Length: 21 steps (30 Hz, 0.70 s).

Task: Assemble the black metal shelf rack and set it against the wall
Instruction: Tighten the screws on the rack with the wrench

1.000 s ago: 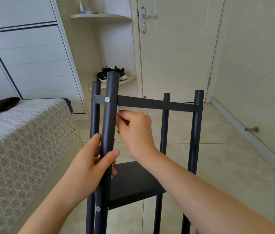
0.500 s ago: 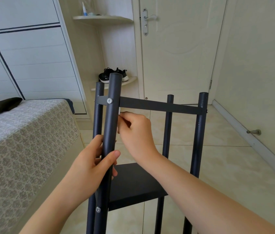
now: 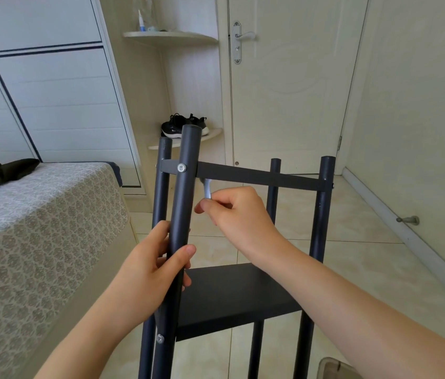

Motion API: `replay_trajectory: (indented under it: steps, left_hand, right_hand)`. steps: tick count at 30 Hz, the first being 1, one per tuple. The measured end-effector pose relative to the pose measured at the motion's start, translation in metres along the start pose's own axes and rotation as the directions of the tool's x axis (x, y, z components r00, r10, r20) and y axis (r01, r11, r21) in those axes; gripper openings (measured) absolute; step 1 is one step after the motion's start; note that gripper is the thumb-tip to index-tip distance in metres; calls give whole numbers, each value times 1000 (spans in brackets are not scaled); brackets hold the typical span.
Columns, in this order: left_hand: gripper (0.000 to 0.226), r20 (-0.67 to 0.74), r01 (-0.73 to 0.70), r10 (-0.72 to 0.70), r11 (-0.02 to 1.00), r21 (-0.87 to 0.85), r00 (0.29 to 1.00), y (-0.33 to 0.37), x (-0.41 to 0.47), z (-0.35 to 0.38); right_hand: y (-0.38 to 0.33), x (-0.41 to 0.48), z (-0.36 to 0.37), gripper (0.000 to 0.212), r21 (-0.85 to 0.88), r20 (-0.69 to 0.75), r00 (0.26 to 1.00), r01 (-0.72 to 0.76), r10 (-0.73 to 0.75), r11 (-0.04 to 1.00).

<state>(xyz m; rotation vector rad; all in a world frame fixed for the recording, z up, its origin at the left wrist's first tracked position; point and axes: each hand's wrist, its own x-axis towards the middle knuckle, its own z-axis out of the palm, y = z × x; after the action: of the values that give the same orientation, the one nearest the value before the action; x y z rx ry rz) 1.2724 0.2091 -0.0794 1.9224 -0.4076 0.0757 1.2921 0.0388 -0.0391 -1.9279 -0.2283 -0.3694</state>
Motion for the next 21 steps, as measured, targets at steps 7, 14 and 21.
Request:
replay_trajectory:
  steps: [7, 14, 21]
  left_hand:
    - [43, -1, -1, 1, 1000, 23, 1000, 3, -1, 0]
    - [39, -1, 14, -14, 1000, 16, 1000, 4, -1, 0]
    - [42, 18, 2, -3, 1000, 24, 1000, 5, -1, 0]
  right_hand:
    - [-7, 2, -1, 23, -25, -2, 999, 32, -32, 999]
    - [-8, 4, 1, 25, -110, -13, 998, 67, -69, 992]
    - [-10, 8, 2, 49, -82, -33, 996, 79, -82, 993]
